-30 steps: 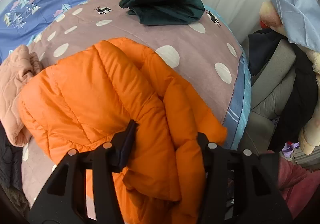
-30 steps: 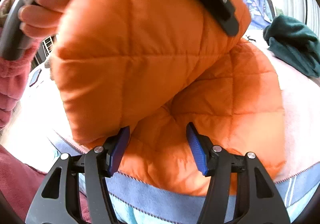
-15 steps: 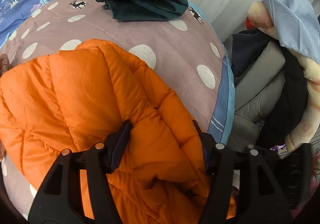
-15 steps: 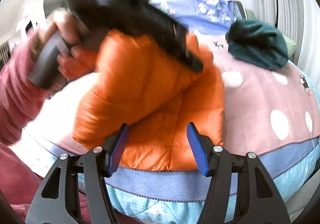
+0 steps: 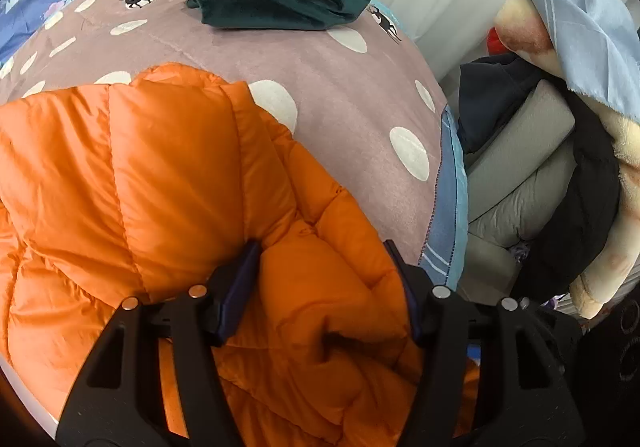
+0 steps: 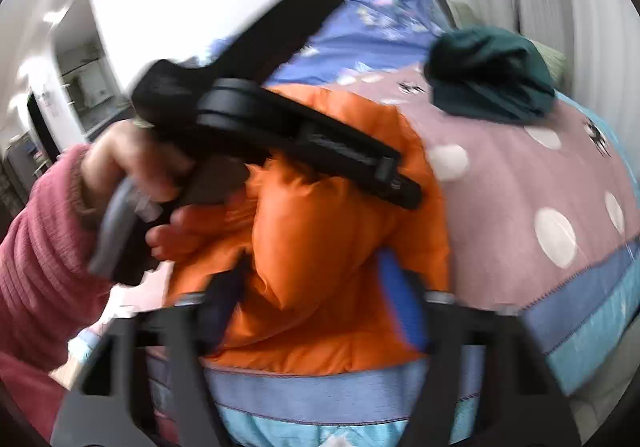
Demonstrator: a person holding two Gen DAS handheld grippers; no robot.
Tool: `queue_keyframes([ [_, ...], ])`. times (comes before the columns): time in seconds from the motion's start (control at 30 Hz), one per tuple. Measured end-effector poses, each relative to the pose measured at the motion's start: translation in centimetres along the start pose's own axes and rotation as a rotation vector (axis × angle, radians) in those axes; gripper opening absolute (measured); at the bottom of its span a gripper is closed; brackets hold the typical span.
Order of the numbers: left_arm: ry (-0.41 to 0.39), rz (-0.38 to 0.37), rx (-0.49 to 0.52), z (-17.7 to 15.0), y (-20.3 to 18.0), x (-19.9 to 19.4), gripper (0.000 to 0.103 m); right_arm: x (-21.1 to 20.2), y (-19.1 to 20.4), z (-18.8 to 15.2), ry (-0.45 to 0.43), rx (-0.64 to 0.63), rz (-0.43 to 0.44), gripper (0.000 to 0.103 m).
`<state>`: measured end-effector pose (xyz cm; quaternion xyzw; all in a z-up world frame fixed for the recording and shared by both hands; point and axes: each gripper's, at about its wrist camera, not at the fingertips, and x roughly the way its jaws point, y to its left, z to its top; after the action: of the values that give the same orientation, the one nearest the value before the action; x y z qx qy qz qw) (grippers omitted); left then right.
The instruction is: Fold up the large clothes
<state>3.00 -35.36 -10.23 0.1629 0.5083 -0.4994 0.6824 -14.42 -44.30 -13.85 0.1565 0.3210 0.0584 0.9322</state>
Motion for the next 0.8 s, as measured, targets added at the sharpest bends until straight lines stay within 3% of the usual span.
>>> queue_keyframes([
  [0.2, -0.048, 0.045, 0.104, -0.1, -1.8, -1.4, 0.057, 1.9, -1.9, -0.8, 0.086, 0.098, 0.012, 0.030],
  [0.33, -0.108, 0.091, 0.136, -0.2, -2.2, -4.1, 0.036, 2.3, -2.2, -0.8, 0.095, 0.106, 0.017, 0.030],
  [0.5, -0.247, 0.189, 0.076, -0.4, 1.1, -8.6, 0.033, 2.7, -2.7, -0.8, 0.105, 0.121, 0.027, 0.030],
  [0.6, -0.248, 0.276, 0.036, -0.6, 3.7, -8.7, 0.033, 2.9, -2.7, -0.6, 0.106, 0.121, 0.027, 0.030],
  [0.67, -0.208, 0.278, 0.032, -0.3, 5.1, -6.8, 0.031, 2.8, -2.4, -0.7, 0.105, 0.105, 0.016, 0.030],
  [0.77, -0.171, 0.289, 0.068, -0.1, 5.6, -3.4, 0.031, 2.4, -2.0, -0.8, 0.098, 0.056, -0.056, 0.043],
  [0.8, -0.164, 0.305, 0.098, -0.2, 5.2, -2.0, 0.031, 1.8, -2.1, -0.7, 0.084, 0.043, -0.098, 0.053],
])
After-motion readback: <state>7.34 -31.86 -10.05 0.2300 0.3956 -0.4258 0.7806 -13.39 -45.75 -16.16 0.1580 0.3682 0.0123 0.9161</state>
